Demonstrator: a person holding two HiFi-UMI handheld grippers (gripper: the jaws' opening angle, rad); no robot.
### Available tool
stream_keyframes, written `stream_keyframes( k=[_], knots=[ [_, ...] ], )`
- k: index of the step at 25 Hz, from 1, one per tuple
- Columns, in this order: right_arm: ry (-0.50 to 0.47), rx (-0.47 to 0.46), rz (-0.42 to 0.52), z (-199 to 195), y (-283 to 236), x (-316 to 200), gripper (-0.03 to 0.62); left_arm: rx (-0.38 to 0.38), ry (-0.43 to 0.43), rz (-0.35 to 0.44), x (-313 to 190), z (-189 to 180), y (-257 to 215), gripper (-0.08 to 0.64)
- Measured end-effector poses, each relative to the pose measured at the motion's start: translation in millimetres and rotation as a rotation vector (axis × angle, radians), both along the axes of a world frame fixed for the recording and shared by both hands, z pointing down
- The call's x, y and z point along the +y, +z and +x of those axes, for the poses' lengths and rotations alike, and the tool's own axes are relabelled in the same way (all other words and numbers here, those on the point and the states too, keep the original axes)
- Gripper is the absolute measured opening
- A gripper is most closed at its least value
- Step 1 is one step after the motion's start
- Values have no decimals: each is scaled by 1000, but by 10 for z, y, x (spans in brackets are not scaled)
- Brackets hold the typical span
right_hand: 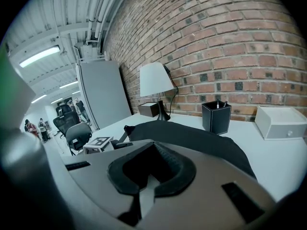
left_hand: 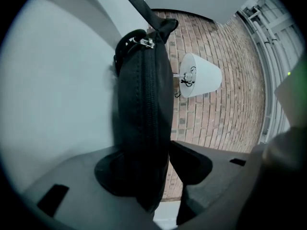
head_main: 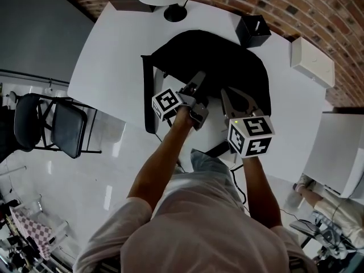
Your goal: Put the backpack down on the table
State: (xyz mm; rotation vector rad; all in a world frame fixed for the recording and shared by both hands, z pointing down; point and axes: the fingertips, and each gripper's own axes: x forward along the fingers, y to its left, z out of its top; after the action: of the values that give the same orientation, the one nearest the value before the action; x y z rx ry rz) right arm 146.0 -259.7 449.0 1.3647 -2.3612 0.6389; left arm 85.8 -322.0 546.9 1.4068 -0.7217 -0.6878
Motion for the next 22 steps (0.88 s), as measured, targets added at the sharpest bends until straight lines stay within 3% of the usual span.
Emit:
stream_keyframes(
  k=[22],
  knots=[
    [94,11,37,-281,-150,464,2,28,88,-21,480,-241,-2,184]
  ],
)
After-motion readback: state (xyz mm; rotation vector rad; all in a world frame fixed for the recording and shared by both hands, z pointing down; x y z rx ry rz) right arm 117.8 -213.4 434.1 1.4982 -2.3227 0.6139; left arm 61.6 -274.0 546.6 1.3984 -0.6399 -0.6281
